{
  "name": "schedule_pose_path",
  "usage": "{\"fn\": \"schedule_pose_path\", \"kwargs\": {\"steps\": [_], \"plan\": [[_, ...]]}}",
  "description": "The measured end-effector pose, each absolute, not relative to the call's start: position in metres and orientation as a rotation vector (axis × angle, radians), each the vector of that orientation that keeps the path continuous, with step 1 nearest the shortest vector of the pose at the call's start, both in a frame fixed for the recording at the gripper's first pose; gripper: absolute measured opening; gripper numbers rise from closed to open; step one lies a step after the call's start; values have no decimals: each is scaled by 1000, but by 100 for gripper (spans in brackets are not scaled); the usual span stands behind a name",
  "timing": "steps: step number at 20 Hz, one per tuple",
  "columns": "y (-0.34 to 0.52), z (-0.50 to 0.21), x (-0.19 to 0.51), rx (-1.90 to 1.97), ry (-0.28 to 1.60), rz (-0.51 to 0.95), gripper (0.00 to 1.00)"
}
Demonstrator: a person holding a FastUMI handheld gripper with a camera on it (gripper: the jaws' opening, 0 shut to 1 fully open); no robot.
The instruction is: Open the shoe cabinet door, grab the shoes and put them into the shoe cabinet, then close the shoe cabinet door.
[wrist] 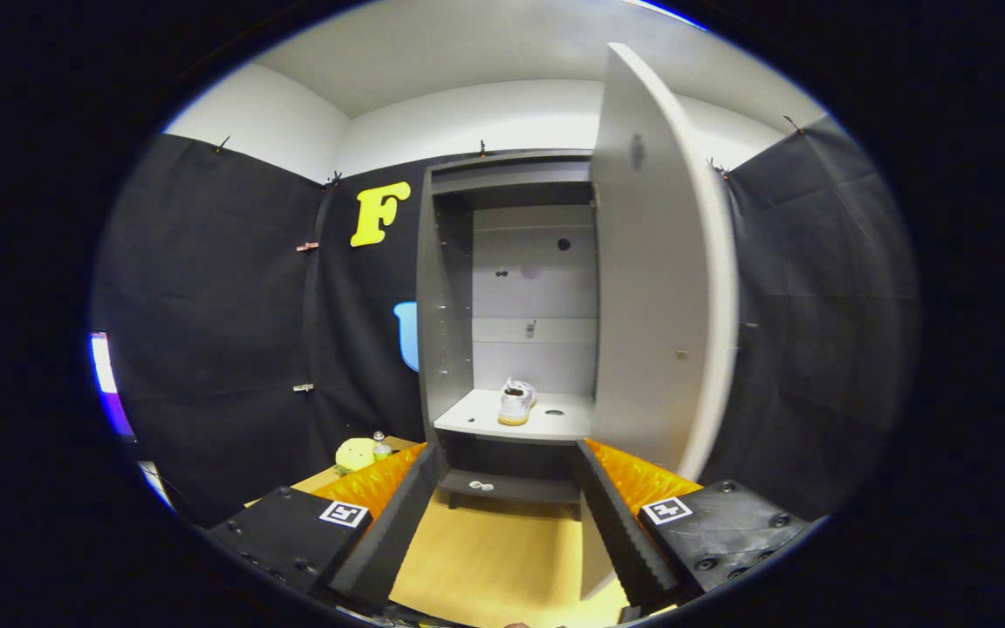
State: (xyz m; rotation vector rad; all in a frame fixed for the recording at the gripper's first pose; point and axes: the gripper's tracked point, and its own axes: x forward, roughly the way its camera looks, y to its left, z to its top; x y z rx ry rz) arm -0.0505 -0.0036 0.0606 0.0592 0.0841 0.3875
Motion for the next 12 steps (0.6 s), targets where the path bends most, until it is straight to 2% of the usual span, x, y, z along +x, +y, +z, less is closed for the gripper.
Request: {"fn": "schedule_pose_path", "kwargs": {"steps": [6,12], "plan": [[-97,63,-65,66,98,357,98],[-164,62,-6,105,55,211,98]]}}
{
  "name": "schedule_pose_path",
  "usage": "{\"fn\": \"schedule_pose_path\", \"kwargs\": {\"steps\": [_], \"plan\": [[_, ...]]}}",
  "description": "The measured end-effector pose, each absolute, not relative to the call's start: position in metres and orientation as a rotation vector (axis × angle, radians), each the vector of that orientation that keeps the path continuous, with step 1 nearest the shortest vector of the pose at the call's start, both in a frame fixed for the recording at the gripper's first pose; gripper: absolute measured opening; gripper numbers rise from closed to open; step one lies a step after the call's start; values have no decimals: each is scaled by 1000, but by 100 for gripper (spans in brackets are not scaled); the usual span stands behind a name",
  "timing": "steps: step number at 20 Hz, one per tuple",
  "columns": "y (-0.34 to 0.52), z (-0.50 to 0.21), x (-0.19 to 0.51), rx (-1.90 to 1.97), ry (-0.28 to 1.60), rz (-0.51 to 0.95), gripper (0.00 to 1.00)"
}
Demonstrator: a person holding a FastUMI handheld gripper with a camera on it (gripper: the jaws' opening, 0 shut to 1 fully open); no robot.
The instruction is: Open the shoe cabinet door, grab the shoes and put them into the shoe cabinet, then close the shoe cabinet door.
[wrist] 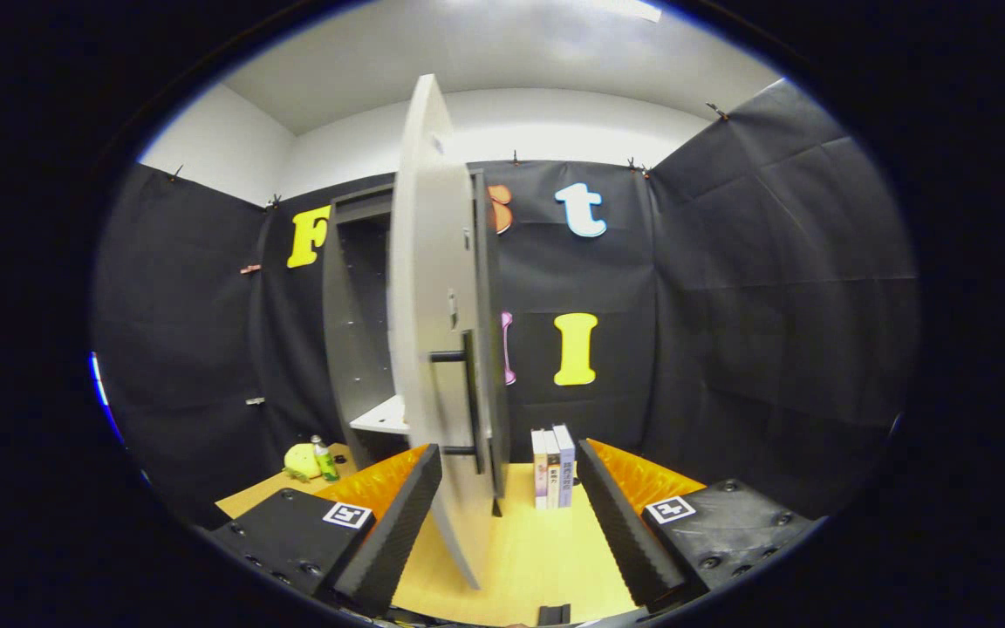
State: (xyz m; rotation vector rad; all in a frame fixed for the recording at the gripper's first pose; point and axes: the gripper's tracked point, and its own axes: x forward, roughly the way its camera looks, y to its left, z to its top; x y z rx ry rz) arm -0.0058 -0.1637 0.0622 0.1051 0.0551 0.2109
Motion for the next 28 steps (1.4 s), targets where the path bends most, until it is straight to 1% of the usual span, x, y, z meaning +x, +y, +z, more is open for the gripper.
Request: {"fn": "schedule_pose_path", "kwargs": {"steps": [6,8,13,15,22,28], "plan": [[-192,42,53,116,45,110,98],[-189,39,64,99,43,108,98],[-160,49,80,56,19,156,98],[-150,54,80,55,28,173,98],[-128,52,76,50,57,157,94],[-61,51,57,66,73,199,94]]}}
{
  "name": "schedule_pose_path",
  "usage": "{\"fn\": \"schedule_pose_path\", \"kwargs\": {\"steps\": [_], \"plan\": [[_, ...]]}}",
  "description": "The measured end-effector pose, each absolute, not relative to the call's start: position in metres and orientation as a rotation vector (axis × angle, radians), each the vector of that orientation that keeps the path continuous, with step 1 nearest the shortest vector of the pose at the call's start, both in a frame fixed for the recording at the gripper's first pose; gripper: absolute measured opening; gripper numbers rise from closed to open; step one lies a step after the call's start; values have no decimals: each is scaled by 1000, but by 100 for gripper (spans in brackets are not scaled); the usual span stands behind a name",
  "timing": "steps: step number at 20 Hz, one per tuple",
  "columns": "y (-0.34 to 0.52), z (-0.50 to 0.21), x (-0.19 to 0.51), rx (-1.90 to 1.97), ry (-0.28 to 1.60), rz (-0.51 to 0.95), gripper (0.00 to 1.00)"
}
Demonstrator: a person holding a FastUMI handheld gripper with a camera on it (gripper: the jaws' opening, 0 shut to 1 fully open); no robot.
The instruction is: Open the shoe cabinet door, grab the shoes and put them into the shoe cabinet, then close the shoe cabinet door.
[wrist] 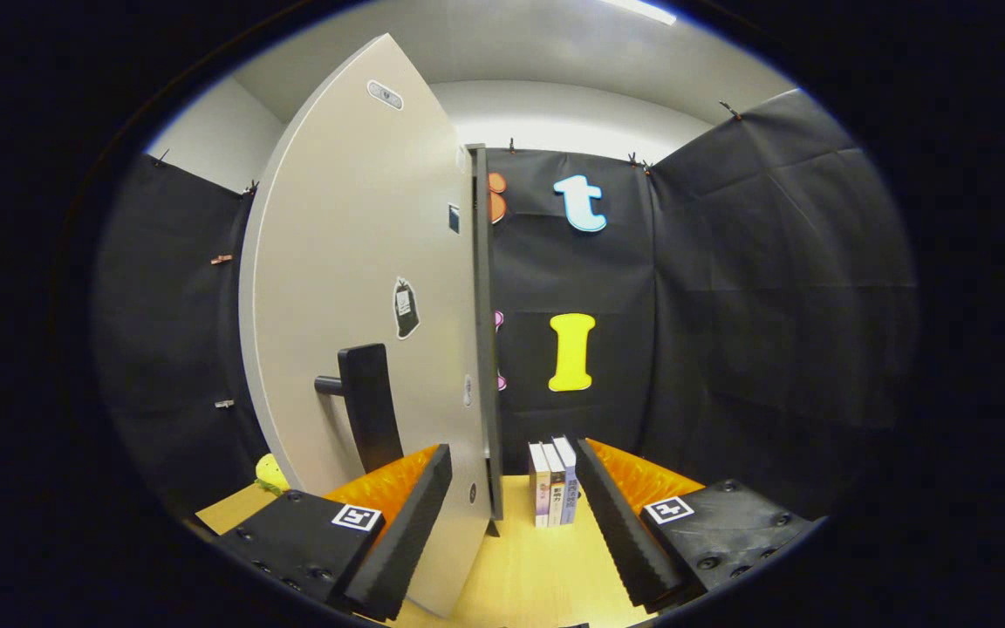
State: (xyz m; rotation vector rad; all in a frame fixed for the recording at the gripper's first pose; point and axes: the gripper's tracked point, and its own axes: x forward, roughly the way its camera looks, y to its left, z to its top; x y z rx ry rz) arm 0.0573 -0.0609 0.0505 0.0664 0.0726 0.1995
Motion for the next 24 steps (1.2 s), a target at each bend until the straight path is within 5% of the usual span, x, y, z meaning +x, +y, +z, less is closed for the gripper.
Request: {"fn": "schedule_pose_path", "kwargs": {"steps": [14,24], "plan": [[122,39,81,28,86,233,98],[117,6,65,37,118,199,98]]}}
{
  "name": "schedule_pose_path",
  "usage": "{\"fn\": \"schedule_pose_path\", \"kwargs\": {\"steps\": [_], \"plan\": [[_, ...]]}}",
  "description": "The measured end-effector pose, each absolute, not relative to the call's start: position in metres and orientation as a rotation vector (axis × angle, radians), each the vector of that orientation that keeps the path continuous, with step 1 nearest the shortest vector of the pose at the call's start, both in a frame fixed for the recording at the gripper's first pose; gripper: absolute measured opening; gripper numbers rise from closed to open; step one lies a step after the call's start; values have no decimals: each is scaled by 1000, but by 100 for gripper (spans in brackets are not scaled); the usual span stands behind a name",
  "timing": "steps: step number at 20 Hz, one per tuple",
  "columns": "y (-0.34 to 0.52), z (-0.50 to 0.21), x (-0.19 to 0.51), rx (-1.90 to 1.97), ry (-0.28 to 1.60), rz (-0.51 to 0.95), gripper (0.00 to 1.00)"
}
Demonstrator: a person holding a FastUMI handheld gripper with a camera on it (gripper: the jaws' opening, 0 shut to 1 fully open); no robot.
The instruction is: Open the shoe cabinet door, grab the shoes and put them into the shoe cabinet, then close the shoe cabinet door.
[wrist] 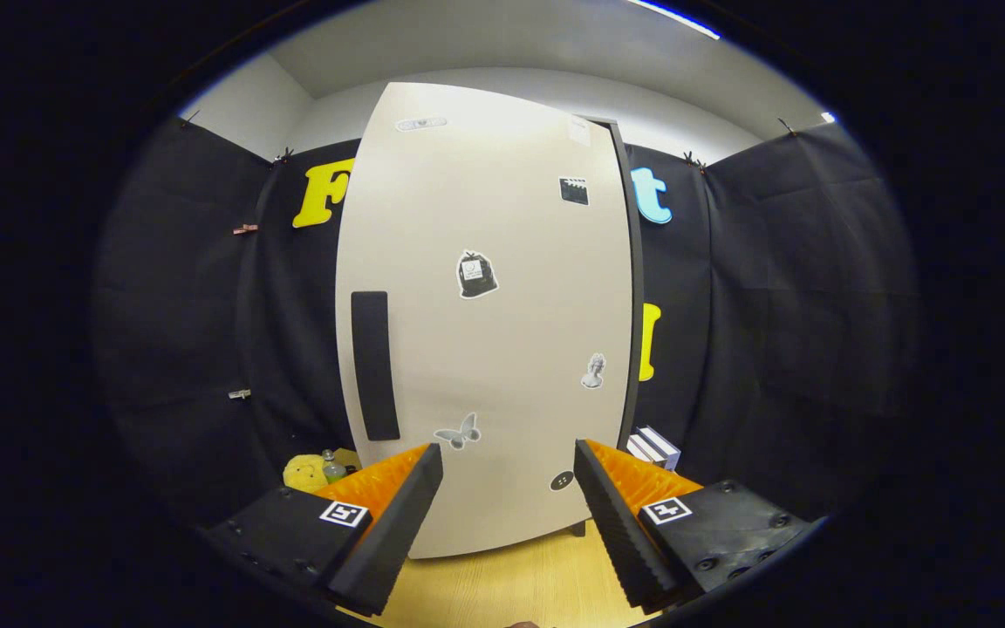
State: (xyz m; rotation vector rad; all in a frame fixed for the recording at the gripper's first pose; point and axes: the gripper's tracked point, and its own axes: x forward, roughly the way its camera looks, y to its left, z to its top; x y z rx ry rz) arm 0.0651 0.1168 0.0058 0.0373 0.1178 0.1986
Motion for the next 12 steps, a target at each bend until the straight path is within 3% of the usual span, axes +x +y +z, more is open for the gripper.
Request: {"fn": "schedule_pose_path", "kwargs": {"steps": [12], "plan": [[100,-1,56,-8,67,187,98]]}}
